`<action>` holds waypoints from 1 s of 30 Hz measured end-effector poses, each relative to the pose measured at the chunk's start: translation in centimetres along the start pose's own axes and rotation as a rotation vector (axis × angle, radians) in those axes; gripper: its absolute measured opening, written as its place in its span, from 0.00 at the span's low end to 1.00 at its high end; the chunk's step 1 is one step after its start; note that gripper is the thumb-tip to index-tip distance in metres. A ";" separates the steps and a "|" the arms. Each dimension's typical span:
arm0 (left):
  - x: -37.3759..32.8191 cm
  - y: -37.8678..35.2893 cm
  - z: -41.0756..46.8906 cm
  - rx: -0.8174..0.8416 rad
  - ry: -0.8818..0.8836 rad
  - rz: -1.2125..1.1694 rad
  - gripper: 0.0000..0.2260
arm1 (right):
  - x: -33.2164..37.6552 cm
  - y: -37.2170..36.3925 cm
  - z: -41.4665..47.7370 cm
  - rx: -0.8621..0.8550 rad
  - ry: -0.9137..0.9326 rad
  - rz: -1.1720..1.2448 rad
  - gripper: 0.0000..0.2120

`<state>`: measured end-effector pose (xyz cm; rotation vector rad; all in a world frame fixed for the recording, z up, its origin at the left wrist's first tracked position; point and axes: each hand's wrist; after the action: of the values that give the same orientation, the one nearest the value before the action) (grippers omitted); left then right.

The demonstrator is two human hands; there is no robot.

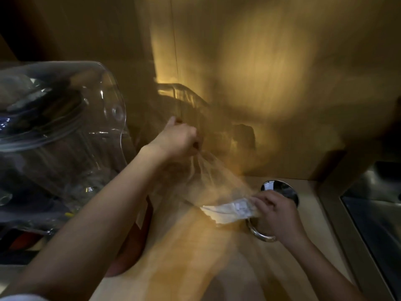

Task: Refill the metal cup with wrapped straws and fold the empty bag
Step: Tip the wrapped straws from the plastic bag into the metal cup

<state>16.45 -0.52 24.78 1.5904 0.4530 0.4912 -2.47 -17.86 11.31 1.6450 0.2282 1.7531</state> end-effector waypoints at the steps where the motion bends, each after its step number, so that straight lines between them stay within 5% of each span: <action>1: 0.1 -0.7 -0.3 -0.047 0.022 -0.023 0.05 | 0.2 0.3 0.1 -0.035 0.008 0.011 0.02; 5: -0.8 -4.2 -1.2 0.121 0.085 -0.042 0.09 | 0.0 0.7 0.1 0.074 -0.072 -0.095 0.02; 19: -0.9 -6.1 -1.8 0.111 0.173 -0.032 0.10 | -1.2 1.1 -0.2 0.012 -0.271 0.078 0.03; 25: -0.7 -5.9 -2.0 0.092 0.147 -0.141 0.07 | -0.3 1.9 -0.6 -0.068 -0.175 0.062 0.06; 30: 0.0 -6.7 -2.5 0.325 0.141 -0.382 0.07 | 1.2 3.3 0.3 -0.124 -0.034 0.156 0.08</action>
<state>15.05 1.99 18.28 1.7292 0.9615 0.2443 -3.34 -19.70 14.23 1.6384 -0.0260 1.8137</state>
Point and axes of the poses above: each hand's wrist, its own z-axis towards the middle knuckle, its own y-axis out of the back of the hand, x = y × z, and after that the axes turned 11 degrees about x, right-handed
